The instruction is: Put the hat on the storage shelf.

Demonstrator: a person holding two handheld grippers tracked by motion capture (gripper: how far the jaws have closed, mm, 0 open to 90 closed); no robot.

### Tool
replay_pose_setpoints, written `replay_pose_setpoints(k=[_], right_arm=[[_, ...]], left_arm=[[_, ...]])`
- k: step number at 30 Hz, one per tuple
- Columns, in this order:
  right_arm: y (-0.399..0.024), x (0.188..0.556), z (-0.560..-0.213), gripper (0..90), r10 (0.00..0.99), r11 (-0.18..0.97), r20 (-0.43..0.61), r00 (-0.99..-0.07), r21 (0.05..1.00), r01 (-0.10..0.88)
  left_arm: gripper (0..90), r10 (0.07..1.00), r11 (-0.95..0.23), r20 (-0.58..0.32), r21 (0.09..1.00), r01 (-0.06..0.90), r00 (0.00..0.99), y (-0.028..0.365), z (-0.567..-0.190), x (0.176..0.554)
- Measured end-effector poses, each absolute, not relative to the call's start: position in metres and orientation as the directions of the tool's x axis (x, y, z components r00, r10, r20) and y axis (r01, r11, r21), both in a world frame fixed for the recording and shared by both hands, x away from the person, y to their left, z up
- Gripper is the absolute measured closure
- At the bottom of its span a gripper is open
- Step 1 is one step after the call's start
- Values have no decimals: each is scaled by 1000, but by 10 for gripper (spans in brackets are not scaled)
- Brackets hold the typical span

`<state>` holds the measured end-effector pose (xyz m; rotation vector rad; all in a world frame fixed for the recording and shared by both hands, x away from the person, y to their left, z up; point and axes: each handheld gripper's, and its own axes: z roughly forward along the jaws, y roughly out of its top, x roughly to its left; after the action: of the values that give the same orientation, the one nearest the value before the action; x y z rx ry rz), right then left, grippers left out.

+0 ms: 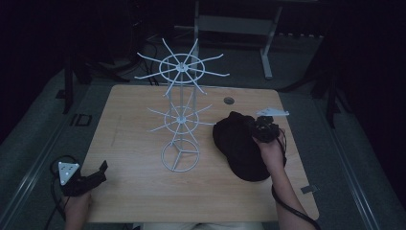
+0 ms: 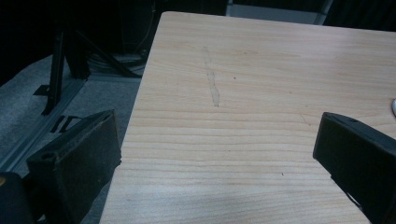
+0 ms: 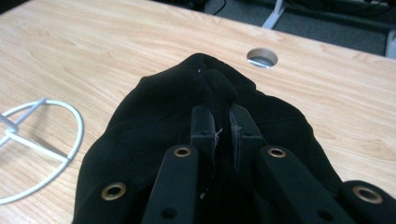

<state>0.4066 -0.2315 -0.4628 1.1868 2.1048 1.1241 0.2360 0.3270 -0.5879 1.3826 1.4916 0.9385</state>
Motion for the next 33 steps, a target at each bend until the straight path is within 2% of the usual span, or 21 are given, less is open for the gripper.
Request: replay_pose_setpoints(k=[21, 33], right_arm=[[-267, 365, -413, 830, 870, 162, 20, -493, 932, 324], [-274, 334, -370, 830, 858, 113, 14, -514, 970, 215]], left_arm=[[15, 995, 96, -101, 936, 338, -5, 327, -588, 236], [15, 995, 95, -99, 936, 338, -5, 327, -588, 236]])
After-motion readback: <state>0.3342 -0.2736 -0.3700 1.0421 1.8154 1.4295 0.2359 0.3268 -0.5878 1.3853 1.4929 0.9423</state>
